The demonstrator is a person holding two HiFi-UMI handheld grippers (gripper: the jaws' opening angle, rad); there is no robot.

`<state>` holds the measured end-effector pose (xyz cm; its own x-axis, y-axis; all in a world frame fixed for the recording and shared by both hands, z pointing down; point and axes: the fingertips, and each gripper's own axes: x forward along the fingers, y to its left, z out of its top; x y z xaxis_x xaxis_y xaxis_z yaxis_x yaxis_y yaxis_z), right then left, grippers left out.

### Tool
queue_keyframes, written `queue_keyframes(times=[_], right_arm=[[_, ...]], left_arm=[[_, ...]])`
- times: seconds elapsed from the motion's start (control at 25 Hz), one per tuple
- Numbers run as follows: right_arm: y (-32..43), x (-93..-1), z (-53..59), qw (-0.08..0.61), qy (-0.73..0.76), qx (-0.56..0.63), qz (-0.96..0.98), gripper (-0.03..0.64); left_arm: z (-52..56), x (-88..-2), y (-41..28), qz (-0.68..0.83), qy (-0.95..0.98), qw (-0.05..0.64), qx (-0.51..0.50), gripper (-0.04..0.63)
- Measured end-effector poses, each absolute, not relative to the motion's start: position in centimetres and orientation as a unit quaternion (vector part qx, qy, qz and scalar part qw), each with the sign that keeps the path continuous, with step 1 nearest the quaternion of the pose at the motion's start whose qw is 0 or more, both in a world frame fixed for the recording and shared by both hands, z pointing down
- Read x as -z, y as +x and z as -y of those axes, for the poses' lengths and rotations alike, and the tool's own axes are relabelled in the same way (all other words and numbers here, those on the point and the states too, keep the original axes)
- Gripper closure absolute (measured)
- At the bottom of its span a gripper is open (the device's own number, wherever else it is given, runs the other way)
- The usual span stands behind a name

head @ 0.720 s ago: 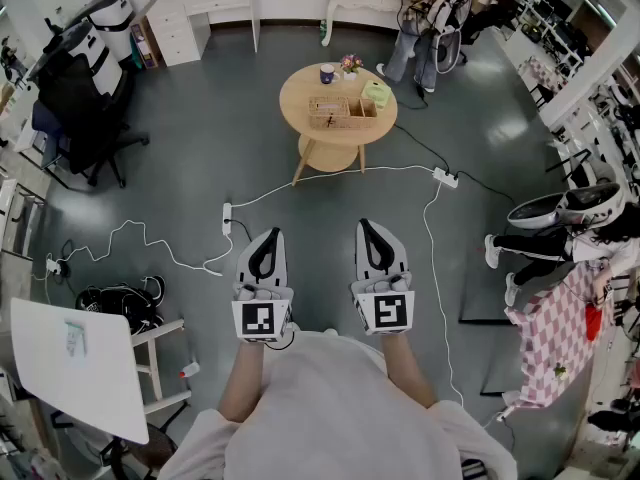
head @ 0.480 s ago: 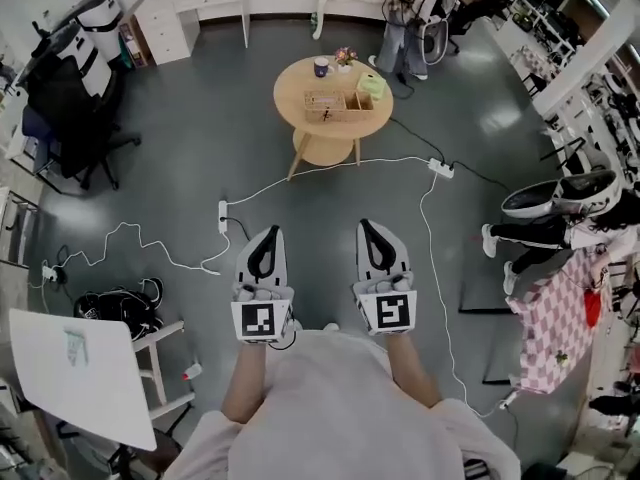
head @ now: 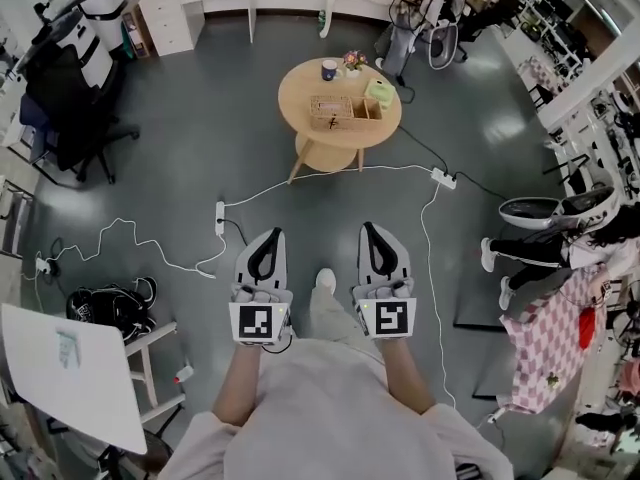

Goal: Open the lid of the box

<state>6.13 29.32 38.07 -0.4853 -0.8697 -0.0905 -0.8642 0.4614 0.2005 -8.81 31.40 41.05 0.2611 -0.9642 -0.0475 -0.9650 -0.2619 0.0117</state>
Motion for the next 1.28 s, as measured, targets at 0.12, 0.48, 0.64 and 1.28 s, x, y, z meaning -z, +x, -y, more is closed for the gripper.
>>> queue_keyframes(times=[0.12, 0.48, 0.64, 1.28], right_arm=[[6.1, -38.9, -25.1, 0.004, 0.502, 0.096, 0.859, 0.623], [10.9, -39.2, -11.8, 0.011, 0.478, 0.100, 0.873, 0.623], [11.9, -39.4, -7.7, 0.014, 0.474, 0.099, 0.875, 0.623], [10.4, -42.8, 9.1, 0.039, 0.497, 0.074, 0.864, 0.621]], left_arm=[[-27.6, -41.4, -8.5, -0.615, -0.788, 0.017, -0.017, 0.600], [-16.4, -40.2, -5.1, -0.639, -0.768, 0.029, -0.007, 0.600], [-12.6, -40.0, -4.1, -0.644, -0.765, 0.028, -0.006, 0.600], [4.3, -42.0, -6.3, -0.627, -0.779, 0.029, -0.003, 0.600]])
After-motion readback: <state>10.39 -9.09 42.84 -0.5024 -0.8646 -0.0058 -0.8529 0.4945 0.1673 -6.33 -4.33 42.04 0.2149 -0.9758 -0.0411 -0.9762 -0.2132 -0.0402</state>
